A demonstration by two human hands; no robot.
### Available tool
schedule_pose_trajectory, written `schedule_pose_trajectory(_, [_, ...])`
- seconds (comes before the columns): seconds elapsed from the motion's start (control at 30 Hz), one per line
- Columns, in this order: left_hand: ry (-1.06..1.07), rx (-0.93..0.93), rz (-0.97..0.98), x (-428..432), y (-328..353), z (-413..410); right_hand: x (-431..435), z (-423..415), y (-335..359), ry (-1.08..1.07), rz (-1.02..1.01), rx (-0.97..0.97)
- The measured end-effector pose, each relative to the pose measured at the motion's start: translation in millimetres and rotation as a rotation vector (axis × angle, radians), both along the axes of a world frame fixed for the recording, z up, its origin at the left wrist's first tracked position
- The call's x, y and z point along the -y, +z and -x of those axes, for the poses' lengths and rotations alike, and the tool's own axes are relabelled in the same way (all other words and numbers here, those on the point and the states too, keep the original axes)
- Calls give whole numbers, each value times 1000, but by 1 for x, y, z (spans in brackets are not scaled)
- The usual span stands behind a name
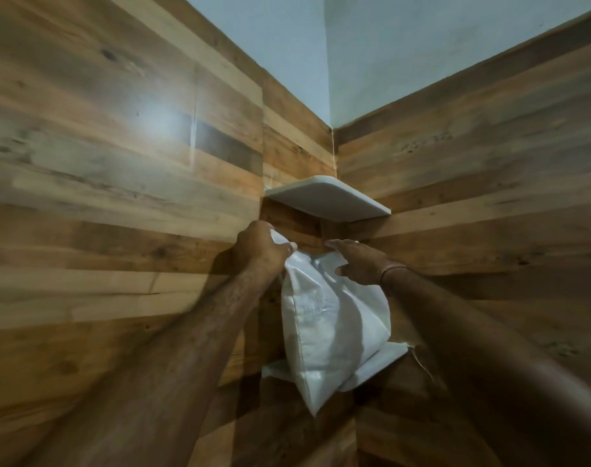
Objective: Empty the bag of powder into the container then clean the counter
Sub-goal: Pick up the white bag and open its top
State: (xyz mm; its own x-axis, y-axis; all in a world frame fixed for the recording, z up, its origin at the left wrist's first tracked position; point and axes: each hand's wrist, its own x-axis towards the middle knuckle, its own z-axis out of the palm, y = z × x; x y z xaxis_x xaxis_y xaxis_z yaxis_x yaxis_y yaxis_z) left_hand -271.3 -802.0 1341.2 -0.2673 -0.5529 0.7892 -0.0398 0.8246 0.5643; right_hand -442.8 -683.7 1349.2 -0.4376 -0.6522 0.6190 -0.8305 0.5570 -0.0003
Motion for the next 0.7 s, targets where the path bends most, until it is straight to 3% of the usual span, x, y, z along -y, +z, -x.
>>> schedule_pose_trajectory(0.3, [-155,-109,-29,18,-7,-5,-1,9,12,-161,149,-87])
schedule_pose_trajectory(0.57, [-191,-168,-183,10,-6,-20,-82,-4,15,-188,328,-51])
schedule_pose_trajectory(0.7, [-139,-203,-122,-21,2,-40,-136,-16,20,-192,423,-32])
